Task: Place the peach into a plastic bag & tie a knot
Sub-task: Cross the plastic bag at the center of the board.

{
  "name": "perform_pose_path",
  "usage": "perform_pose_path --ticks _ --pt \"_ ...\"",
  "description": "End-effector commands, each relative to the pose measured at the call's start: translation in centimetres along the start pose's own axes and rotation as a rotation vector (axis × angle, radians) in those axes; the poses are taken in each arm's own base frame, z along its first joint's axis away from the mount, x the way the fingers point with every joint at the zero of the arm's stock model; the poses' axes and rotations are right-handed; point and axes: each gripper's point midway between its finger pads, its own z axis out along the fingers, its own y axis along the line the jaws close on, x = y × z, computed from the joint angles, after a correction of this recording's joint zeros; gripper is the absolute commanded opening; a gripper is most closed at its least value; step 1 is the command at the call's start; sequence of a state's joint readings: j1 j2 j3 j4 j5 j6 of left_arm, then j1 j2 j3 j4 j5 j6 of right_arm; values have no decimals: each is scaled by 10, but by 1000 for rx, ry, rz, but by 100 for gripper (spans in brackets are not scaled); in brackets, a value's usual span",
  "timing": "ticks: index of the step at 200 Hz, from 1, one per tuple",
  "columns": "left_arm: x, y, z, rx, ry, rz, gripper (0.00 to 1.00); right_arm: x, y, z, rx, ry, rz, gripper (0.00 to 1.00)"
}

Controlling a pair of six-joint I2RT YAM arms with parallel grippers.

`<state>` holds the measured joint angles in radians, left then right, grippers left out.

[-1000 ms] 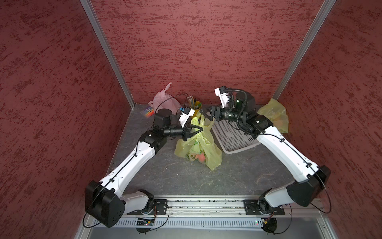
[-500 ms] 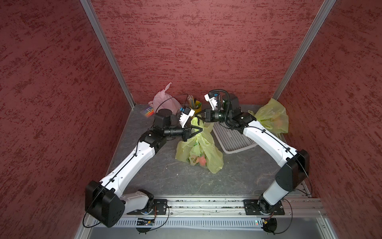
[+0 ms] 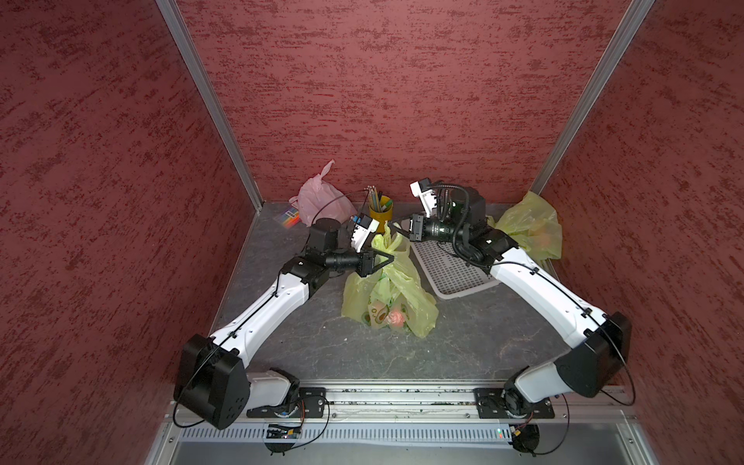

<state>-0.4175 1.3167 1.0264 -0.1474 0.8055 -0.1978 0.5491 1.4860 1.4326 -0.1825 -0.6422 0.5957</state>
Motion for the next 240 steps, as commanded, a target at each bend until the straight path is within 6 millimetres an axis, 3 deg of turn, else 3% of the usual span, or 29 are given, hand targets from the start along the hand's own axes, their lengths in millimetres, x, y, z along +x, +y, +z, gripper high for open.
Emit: perform_pose_path --ticks 1,36,52,84,121,137,162,211,240 --pt "-7 12 -1 -29 -40 -16 21 -17 21 -19 -8 -104 -34 0" --pt "-8 26 -1 -83 -50 -48 9 6 34 -23 -34 -114 -12 0" --pt "-7 32 1 -106 -44 -66 0 27 39 -18 -39 -87 -1 0" --pt "-6 46 0 -180 -52 -100 0 77 40 -6 -73 -20 37 0" --pt "-6 51 -2 -203 -65 -125 0 149 -1 21 37 167 62 0" --pt "-5 49 -1 -191 -59 -132 0 169 -23 29 92 220 63 0" --pt "-2 43 0 -162 -41 -139 0 176 -52 34 203 230 22 0" --pt "8 27 -2 -105 20 -145 0 165 -87 29 404 184 -62 0" --pt "21 21 0 -91 67 -143 20 154 -83 31 386 138 -74 0"
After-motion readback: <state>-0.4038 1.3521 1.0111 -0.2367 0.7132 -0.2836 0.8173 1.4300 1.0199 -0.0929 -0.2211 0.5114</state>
